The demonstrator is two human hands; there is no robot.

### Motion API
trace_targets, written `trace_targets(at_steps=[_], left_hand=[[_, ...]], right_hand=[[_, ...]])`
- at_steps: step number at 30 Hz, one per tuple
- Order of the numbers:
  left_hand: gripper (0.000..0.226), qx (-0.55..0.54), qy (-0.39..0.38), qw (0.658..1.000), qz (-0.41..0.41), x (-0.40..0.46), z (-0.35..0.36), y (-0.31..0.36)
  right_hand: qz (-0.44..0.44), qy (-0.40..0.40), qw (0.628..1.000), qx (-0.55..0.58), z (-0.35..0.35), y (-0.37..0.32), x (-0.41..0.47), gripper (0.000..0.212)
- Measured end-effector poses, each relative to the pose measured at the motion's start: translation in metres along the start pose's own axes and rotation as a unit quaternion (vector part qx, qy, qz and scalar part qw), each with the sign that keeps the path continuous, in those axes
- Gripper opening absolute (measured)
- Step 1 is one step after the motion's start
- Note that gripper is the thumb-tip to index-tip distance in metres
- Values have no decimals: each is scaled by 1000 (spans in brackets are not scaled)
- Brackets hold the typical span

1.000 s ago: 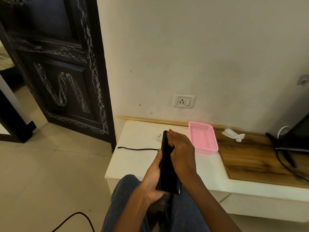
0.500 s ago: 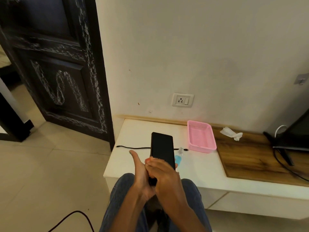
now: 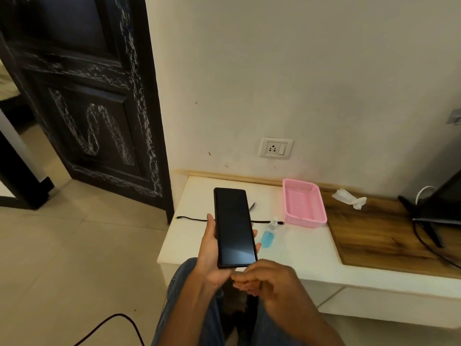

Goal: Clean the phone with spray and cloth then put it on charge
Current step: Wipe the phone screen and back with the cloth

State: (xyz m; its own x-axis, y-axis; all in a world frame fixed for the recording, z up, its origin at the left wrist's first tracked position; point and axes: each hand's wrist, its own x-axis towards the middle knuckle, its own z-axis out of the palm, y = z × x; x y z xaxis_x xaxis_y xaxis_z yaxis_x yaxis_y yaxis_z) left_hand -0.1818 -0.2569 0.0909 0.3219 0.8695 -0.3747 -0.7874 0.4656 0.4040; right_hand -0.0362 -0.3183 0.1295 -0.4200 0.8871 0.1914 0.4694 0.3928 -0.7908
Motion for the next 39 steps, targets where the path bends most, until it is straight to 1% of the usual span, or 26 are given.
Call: trace_targets(at_steps=[1, 3, 6, 8, 10, 11, 14, 17, 19, 21, 23, 26, 28, 31, 33, 35, 36, 38, 39], left_hand=[[69, 3, -6, 1000, 15, 0, 3, 4], [68, 16, -11, 999, 31, 0, 2, 9], [65, 6, -50, 998, 24, -1, 1, 9], [63, 3, -53, 999, 11, -3, 4, 6], [62, 11, -53, 999, 0, -1, 3, 1], [61, 22, -47, 999, -1, -1, 3, -1], [59, 50, -35, 998, -14, 3, 4, -6], [57, 68, -21, 997, -20, 6, 3, -8], [56, 88, -10, 996, -16, 9, 3, -6], [54, 106, 3, 994, -3, 13, 0, -4], [54, 99, 13, 995, 5, 15, -5, -2], [57, 79, 10, 997, 5, 17, -9, 0], [62, 66, 9, 998, 1, 17, -9, -1], [70, 48, 13, 999, -6, 16, -8, -4], [72, 52, 18, 999, -4, 16, -8, -6], [75, 54, 22, 998, 1, 17, -8, -7], [75, 52, 22, 998, 3, 17, -8, -8], [75, 50, 25, 998, -2, 19, -8, -7], [74, 52, 32, 998, -8, 19, -8, -7]], right_hand=[[24, 17, 999, 31, -8, 1, 1, 38], [44, 99, 992, 65, -21, 4, 4, 40], [71, 214, 972, 58, -32, 4, 18, 30], [53, 253, 965, 49, -37, 1, 35, 25], [9, 265, 964, 33, -40, -3, 55, 33], [-1, 265, 964, 24, -40, -4, 66, 36], [1, 245, 969, -29, -37, 1, 102, 29], [-4, 189, 975, -120, -26, 11, 121, 25], [-32, 158, 966, -204, -16, 13, 118, 23], [-72, 144, 953, -256, -9, 14, 108, 32], [-102, 151, 946, -269, -3, 16, 98, 38], [-130, 165, 942, -262, 8, 24, 76, 40], [-137, 160, 942, -260, 16, 30, 58, 40], [-123, 159, 950, -239, 25, 36, 34, 40], [-116, 159, 953, -232, 28, 39, 24, 37], [-134, 165, 945, -249, 30, 39, 13, 24], [-143, 175, 940, -257, 32, 40, 9, 23], [-144, 176, 943, -243, 31, 39, 6, 45], [-151, 180, 942, -239, 31, 41, 8, 45]])
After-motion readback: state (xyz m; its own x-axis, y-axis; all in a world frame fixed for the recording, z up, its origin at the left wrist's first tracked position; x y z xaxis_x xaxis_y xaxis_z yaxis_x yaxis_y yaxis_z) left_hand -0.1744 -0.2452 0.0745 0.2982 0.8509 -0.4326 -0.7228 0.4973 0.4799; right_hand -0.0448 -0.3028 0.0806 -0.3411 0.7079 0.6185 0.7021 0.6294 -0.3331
